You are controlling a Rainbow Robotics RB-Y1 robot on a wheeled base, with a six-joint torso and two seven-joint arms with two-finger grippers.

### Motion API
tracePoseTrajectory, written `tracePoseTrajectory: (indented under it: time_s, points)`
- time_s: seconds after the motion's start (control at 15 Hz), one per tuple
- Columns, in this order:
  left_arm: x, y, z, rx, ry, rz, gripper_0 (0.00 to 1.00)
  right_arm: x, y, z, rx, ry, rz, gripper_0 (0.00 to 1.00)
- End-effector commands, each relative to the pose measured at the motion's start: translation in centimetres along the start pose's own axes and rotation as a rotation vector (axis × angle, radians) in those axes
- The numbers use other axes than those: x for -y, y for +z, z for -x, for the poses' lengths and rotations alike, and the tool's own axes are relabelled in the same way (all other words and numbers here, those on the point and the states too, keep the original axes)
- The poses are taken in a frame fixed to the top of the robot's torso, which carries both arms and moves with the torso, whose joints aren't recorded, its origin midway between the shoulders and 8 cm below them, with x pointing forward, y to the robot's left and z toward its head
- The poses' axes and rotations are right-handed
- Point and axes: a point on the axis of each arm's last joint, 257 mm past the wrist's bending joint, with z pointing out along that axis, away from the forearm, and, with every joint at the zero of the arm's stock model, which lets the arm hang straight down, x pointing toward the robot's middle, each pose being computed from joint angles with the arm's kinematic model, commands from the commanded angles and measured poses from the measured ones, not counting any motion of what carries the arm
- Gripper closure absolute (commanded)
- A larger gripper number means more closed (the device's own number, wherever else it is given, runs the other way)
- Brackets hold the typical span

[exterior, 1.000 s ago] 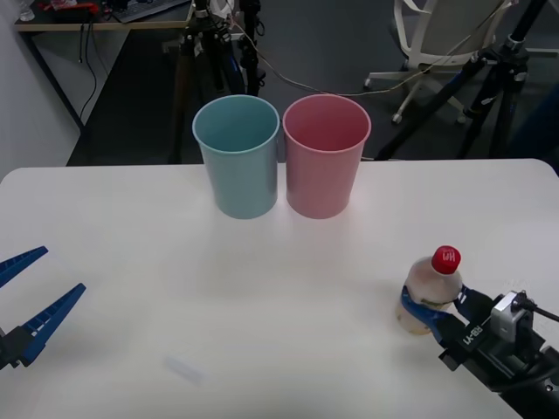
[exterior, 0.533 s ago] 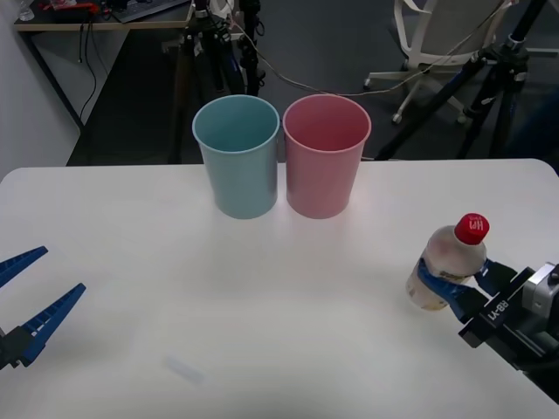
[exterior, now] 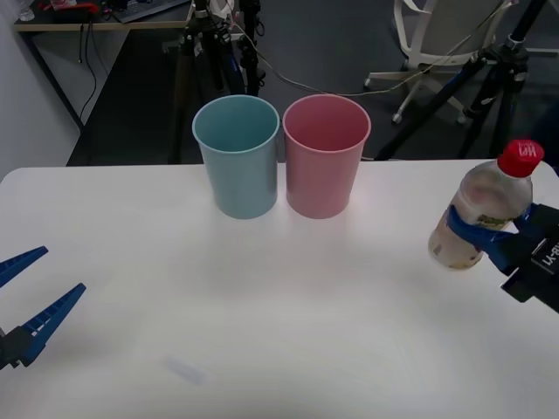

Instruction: Grasp the object on the table and drop it into the matching bin: aluminum can to the light blue bin, PET bottle to the pink bin.

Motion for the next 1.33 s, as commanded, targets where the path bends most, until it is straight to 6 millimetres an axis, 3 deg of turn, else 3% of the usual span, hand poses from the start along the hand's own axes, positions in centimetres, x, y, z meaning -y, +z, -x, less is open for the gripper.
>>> tracePoseTrajectory:
  time_s: [0.07, 0.27, 0.53, 1.33]
  points:
    - [0.0, 0.0, 0.0, 0.0, 0.0, 0.0, 0.0, 0.0, 1.4, 2.8, 0.005, 0.027, 0.049, 1.0]
    - [0.0, 0.0, 0.0, 0.0, 0.0, 0.0, 0.0, 0.2, 2.9, 5.5, 0.029, 0.05, 0.084, 1.0]
    - [0.0, 0.0, 0.0, 0.0, 0.0, 0.0, 0.0, 1.0, 6.0, 7.7, 0.027, 0.101, 0.116, 1.0]
    - [0.0, 0.0, 0.0, 0.0, 0.0, 0.0, 0.0, 7.4, 22.8, 6.6, 0.012, 0.117, 0.109, 1.0]
